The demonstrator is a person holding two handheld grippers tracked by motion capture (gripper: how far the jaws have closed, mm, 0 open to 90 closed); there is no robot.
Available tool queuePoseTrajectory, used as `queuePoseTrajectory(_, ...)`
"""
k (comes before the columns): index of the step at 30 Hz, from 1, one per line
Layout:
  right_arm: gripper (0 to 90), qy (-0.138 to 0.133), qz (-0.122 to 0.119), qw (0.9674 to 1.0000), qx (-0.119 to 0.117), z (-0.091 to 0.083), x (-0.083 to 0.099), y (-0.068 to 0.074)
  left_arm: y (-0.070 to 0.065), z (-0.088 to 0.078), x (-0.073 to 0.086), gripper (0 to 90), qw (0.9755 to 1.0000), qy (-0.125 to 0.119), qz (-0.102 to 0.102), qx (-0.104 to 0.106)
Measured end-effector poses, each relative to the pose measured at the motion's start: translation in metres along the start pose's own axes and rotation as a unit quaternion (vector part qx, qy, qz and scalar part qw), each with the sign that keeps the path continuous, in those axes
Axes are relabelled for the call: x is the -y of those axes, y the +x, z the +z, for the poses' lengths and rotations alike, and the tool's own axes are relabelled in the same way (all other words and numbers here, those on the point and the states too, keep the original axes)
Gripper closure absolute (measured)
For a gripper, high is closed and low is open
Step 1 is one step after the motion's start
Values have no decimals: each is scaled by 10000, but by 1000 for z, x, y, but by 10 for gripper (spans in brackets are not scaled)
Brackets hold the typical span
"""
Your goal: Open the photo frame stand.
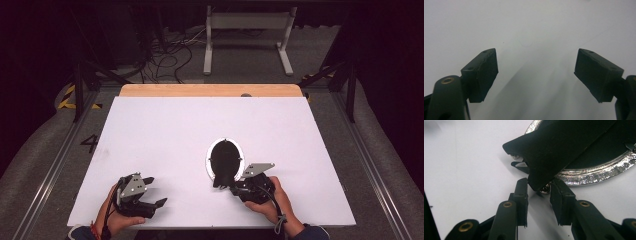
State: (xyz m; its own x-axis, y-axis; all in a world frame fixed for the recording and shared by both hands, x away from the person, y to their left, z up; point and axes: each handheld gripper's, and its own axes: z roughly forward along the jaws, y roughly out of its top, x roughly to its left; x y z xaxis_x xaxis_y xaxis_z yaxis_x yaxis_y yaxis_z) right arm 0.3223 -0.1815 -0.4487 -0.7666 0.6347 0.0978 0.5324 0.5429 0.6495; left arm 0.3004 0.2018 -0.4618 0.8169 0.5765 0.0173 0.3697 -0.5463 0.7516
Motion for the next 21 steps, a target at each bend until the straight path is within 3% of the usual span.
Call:
queuePoseTrajectory(5, 663, -117, 249, 9994, -200, 0, 1, -5, -1, 2, -1, 192, 10000, 54, 27, 8)
queuePoseTrajectory(10, 603, -342, 719, 9950, -596, 3, 2, -15, -1, 3, -1, 188, 9999, 112, 20, -51)
queuePoseTrajectory(13, 556, -532, 983, 9896, -906, 4, 3, -22, -2, 4, -1, 188, 9999, 122, 16, -62)
queuePoseTrajectory(15, 534, -747, 1288, 9820, -1162, 4, 3, -28, -2, 4, -1, 188, 9999, 113, 2, -55)
queuePoseTrajectory(21, 475, -1030, 1783, 9690, -1366, 8, 2, -35, -2, 6, -2, 185, 9999, 147, 18, -55)
